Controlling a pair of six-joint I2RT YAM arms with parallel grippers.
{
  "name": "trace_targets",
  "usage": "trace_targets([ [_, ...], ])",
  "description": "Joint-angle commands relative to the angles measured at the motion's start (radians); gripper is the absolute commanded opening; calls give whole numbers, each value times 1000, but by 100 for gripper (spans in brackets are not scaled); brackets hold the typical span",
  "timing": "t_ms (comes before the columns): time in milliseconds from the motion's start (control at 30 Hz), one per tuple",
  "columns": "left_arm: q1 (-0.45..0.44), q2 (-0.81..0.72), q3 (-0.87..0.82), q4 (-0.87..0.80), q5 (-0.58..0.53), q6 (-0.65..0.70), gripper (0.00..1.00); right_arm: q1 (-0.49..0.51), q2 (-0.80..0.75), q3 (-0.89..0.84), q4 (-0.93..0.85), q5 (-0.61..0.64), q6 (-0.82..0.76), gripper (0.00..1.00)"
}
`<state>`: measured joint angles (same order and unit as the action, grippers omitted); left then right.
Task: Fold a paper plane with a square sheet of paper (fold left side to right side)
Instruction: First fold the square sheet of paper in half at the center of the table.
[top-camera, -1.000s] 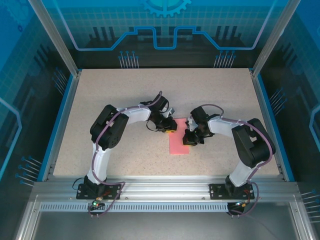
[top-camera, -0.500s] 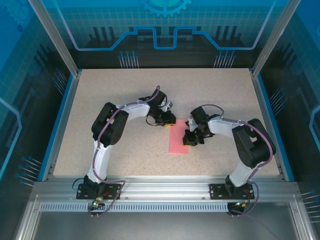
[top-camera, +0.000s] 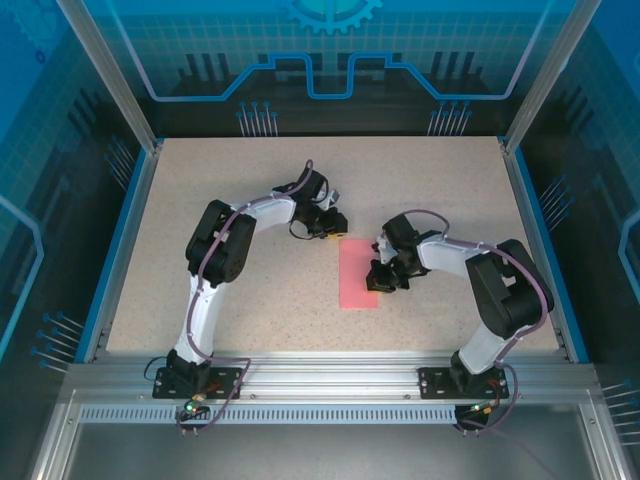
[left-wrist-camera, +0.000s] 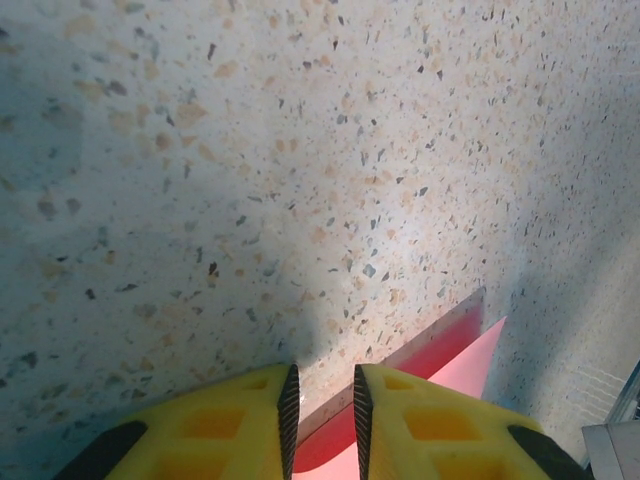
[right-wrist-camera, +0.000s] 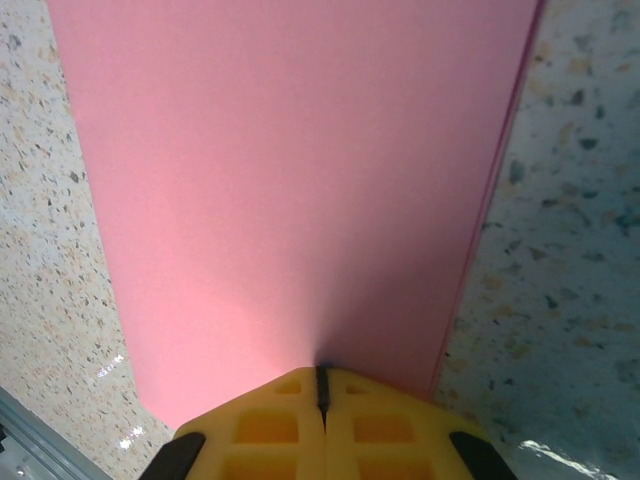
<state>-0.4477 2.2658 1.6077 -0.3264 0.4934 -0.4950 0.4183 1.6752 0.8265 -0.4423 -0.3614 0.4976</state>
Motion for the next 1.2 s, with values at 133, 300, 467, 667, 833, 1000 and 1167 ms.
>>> trace_targets([
  [133,38,-83,-1,-3,-37,23,33,-3,32,-73,-48,46,67,0],
  [300,66,-185,-18,-37,-53,51,35,-20,42,-59,-4,24,87,0],
  [467,65,-261,-81,-42,-25,48,35,-29,66,-42,99,-16,129,0],
  [667,24,-299,-179,-19,60,17,35,-29,35,-39,210,-74,124,1],
  [833,-29,-286,-217,-7,58,-1,35,-32,-95,-56,178,-3,68,14],
  [1000,-60,-232,-207,15,56,-34,35,-75,-205,-86,135,61,35,32],
  [1167,-70,-186,-195,8,20,-33,35,-145,-246,-117,153,15,38,38],
])
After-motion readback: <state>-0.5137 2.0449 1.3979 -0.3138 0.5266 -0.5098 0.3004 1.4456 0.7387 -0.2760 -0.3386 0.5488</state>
